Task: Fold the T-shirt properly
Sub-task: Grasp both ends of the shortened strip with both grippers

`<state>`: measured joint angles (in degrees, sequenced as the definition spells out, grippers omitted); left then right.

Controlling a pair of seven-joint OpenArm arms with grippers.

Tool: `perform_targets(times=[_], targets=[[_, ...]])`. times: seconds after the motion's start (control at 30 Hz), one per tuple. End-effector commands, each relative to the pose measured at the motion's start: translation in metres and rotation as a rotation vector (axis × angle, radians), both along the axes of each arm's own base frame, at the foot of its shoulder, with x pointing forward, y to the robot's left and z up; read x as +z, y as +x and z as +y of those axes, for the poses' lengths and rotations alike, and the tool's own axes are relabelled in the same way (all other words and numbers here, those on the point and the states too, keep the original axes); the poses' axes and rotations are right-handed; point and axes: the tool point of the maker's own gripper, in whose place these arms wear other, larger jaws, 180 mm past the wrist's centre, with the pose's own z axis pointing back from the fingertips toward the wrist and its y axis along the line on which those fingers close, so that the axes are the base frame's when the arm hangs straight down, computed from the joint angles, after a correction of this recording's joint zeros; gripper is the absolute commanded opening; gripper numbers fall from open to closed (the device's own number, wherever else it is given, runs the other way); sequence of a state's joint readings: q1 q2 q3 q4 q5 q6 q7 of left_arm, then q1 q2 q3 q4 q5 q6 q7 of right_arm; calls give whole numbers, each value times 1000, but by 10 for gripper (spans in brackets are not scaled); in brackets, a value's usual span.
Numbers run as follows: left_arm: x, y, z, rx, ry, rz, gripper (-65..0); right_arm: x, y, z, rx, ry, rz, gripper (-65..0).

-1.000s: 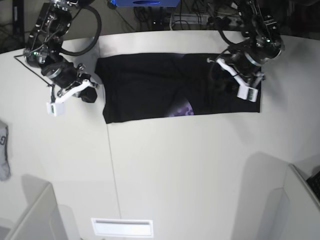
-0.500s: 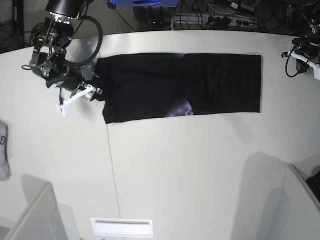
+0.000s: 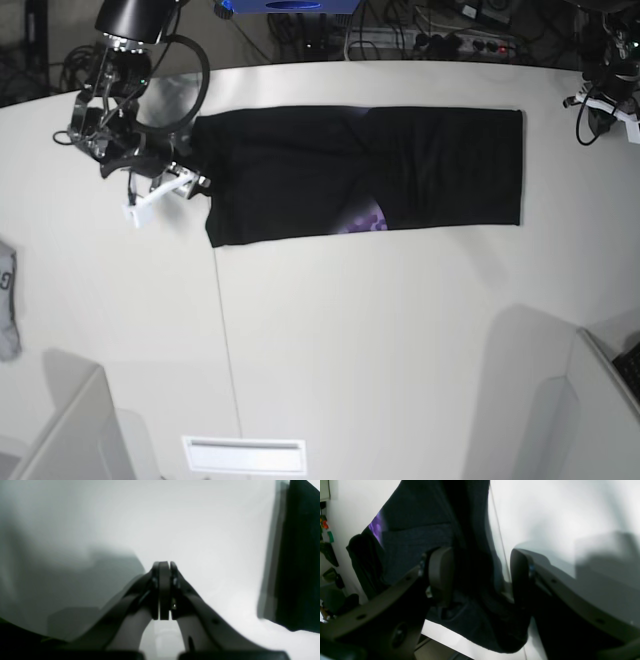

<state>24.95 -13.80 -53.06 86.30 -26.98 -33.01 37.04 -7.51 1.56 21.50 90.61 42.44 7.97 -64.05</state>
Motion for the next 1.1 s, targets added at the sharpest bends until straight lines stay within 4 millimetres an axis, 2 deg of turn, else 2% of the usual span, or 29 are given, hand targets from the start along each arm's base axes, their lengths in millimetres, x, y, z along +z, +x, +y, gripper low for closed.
perform_targets(times=[0.0,0.2,0.3,0.53,0.57,0.63,0.73,0.83,0.97,1.07], targets=[[12,12,2,-28,24,-40,-650,6,5,-1,5,1,-24,-317],[-3,25,-28,-114,-22,-15,-650,2,-3,36,122,18,-11,-321],[-7,38,-41,-148,-40,-25,-650,2,-1,37,114,19,-22,-323],[-19,53,-77,-241,-85,-12,-650,1,-2,36,117,12,-19,-335],[-19,58,-81,-252,-90,-19,-650,2,0,36,117,10,-21,-357],[-21,62,-86,-261,-100,-20,-650,-1,2,35,115,13,-13,-446],[-24,65,-96,-288,-113,-13,-650,-5,13,28,114,7,-3,-650],[-28,69,-114,-339,-129,-6,-650,-3,24,24,112,1,-14,-650],[-32,77,-139,-400,-157,-3,-650,13,38,14,111,-36,-75,-650],[-35,80,-153,-399,-188,-18,-650,29,44,24,160,-59,-131,-650]])
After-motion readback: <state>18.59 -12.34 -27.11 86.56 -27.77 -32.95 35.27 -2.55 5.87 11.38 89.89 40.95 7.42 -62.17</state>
